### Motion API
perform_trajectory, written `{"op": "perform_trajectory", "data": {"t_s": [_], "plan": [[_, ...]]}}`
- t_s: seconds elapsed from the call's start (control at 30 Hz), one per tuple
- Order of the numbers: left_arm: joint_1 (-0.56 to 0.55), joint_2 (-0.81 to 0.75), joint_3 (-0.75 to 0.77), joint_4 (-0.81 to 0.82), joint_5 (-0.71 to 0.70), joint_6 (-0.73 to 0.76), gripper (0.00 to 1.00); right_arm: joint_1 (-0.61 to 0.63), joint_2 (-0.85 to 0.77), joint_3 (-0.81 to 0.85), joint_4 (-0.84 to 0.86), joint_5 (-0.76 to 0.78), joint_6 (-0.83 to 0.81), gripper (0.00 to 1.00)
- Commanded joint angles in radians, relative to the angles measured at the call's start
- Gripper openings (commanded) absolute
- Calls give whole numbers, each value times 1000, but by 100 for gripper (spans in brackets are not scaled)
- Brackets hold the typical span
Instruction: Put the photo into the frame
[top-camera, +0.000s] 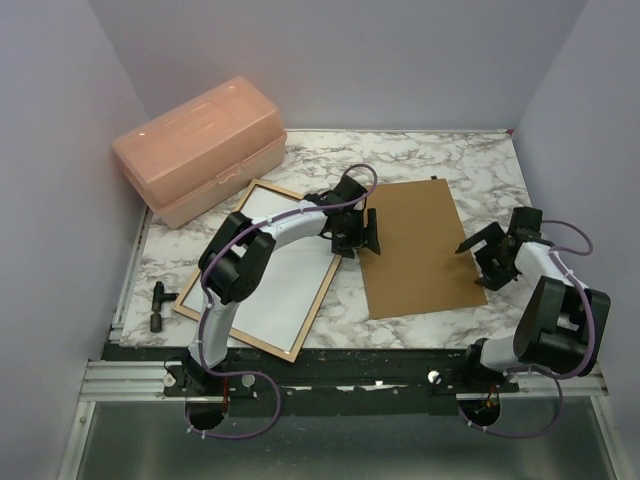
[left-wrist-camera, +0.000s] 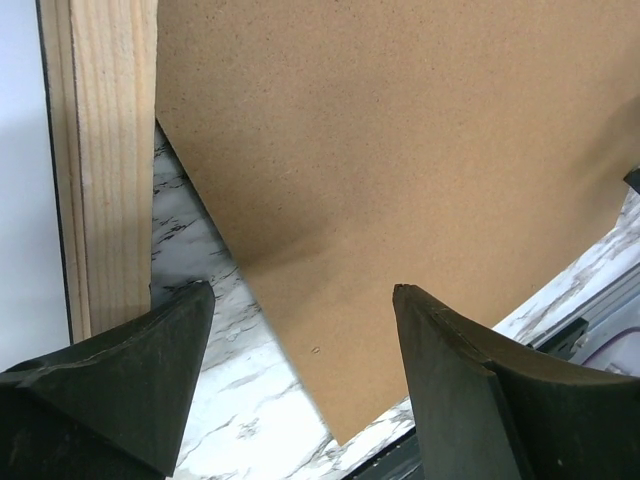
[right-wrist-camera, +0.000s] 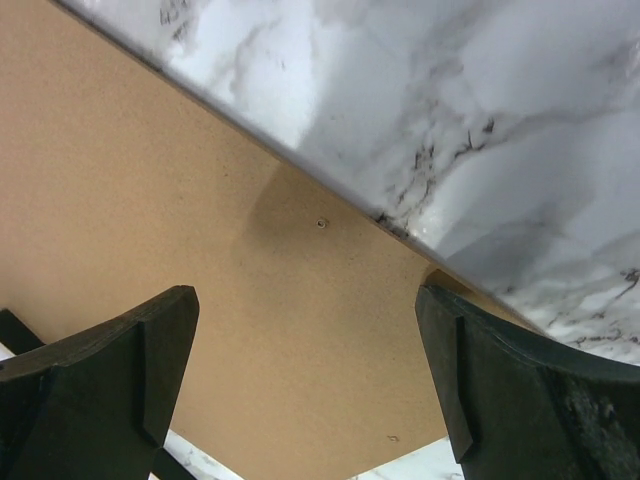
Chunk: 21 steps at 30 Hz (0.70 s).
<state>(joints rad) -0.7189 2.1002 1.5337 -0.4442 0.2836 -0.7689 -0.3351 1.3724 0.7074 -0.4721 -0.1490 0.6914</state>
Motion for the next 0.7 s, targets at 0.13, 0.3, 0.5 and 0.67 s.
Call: {"op": "perform_trajectory", "data": {"t_s": [0.13,0.3,0.5,0.67], "plan": [[13,37,-26,-12,-14,-21,77,-4,59,112,-16,114,-63,100],[12,40,-16,-23,-15,-20,77,-4,50,158,-6,140,-69,100],[11,48,-4,-26,-1,-38,78,-5,152,142,37,115,-66,100],[1,79,61,-84,-15,-49,80,-5,226,95,103,5,-69,100]]}}
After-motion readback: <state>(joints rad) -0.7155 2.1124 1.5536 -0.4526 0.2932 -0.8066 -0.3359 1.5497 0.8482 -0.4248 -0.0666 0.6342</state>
